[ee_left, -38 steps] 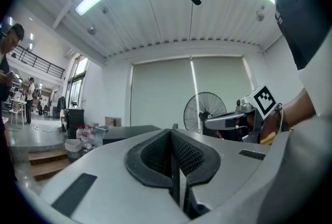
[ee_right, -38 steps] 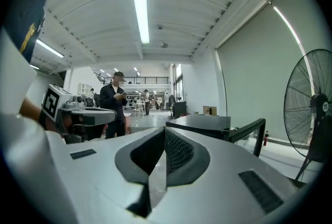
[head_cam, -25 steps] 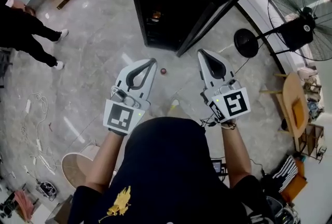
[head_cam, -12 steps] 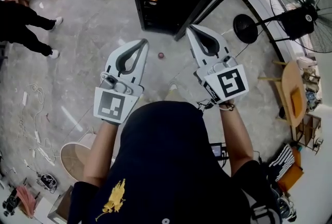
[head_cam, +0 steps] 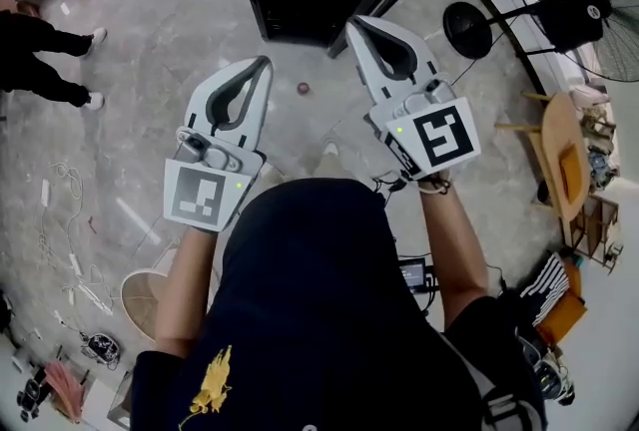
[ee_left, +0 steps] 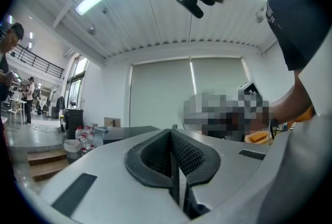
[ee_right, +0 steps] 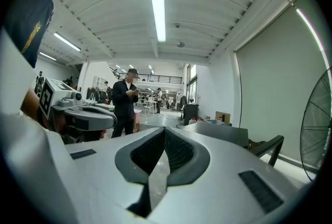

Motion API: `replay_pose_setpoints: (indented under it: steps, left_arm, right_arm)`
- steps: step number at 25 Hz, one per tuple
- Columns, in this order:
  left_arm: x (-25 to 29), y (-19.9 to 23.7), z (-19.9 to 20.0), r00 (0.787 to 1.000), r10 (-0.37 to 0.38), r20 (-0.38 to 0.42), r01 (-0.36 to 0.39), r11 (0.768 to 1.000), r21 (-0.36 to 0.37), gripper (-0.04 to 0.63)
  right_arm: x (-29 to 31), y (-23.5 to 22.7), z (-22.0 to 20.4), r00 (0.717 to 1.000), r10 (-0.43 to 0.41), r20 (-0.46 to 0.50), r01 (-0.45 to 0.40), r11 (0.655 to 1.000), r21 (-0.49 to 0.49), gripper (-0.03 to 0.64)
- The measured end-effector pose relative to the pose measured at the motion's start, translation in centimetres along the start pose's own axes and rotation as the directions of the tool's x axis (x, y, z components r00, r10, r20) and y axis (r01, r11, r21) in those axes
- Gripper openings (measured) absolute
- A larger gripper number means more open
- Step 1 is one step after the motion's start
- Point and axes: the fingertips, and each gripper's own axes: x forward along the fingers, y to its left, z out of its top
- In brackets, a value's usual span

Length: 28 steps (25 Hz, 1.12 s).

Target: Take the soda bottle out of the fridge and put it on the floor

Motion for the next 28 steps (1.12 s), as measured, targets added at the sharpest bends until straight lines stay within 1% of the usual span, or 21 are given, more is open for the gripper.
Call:
replay_pose_setpoints:
  steps: [8,18,28]
  left_arm:
    - [1.0,0.5,-0.2,1.000,-0.013,-0.002,0.013,1.000,-0.003,0.015]
    - [1.8,0.2,0.0,0.999,-0.026,0.021,0.026,1.000,0.000,0.015]
    - [1.7,0.0,0.0,1.000,-0.026,0.017,0.026,1.000,0.003,0.015]
  right_arm:
    - [0.5,-0.3,-0.4,1.000,-0.002,-0.008,0.002,1.000,0.000,-0.003]
    - [-0.2,-0.7,-0.7,1.000,-0.020,-0.012,0.020,1.000,0.012,-0.003]
    - [-0.3,0.0,-0.8,1.000,-0.007,-0.011,0.007,1.000,0.014,-0.003]
